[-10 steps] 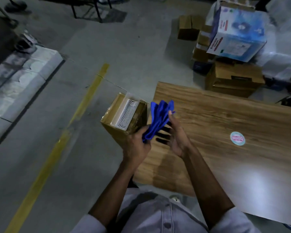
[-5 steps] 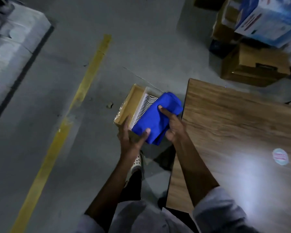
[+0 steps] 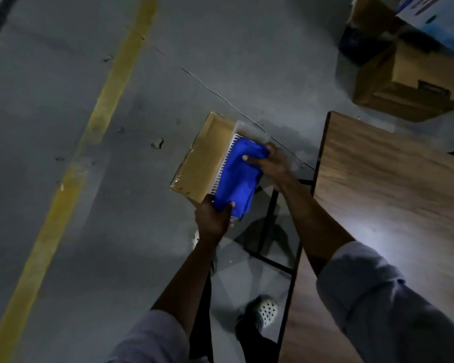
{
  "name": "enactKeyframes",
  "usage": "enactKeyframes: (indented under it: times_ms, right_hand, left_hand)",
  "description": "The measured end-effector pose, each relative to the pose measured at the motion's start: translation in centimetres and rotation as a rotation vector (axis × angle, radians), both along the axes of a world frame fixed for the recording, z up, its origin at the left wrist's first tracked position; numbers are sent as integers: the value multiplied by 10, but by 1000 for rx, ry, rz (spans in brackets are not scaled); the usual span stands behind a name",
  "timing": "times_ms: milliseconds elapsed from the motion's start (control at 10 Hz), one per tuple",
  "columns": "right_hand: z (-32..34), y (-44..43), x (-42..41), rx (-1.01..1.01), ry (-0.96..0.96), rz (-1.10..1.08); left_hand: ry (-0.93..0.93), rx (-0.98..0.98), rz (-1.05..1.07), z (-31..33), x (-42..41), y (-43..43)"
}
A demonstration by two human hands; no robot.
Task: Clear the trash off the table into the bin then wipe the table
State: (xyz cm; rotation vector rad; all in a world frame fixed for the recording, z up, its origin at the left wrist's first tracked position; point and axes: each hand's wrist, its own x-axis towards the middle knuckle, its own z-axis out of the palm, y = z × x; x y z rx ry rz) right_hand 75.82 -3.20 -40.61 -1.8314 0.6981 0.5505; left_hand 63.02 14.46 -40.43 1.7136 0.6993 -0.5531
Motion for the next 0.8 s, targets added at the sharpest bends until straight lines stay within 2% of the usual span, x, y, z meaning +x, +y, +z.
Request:
enactKeyframes:
  times_ms: [100, 300, 400, 500, 600, 700, 800]
  right_hand:
    - [1, 10, 18, -219, 14, 190]
    - [-21, 8, 29, -540, -17, 471]
    - [-27, 7, 30, -714, -12, 591]
    - [-25, 6, 27, -799, -47, 663]
    - [-14, 5, 17, -838, -127, 662]
    - [7, -3, 6, -797, -187, 597]
    - [35, -15, -14, -757, -289, 576]
  left_hand:
    - [-62, 115, -33, -16, 10, -5]
    - [-32, 306, -233, -22, 27, 7]
    - [-113, 426, -369, -22, 22, 6]
    - [-402, 682, -735, -32, 19, -2]
    - [-343, 731, -1225, -33, 23, -5]
    - [-430, 835, -1282, -13, 36, -11]
    - [-496, 900, -1179, 36, 50, -27]
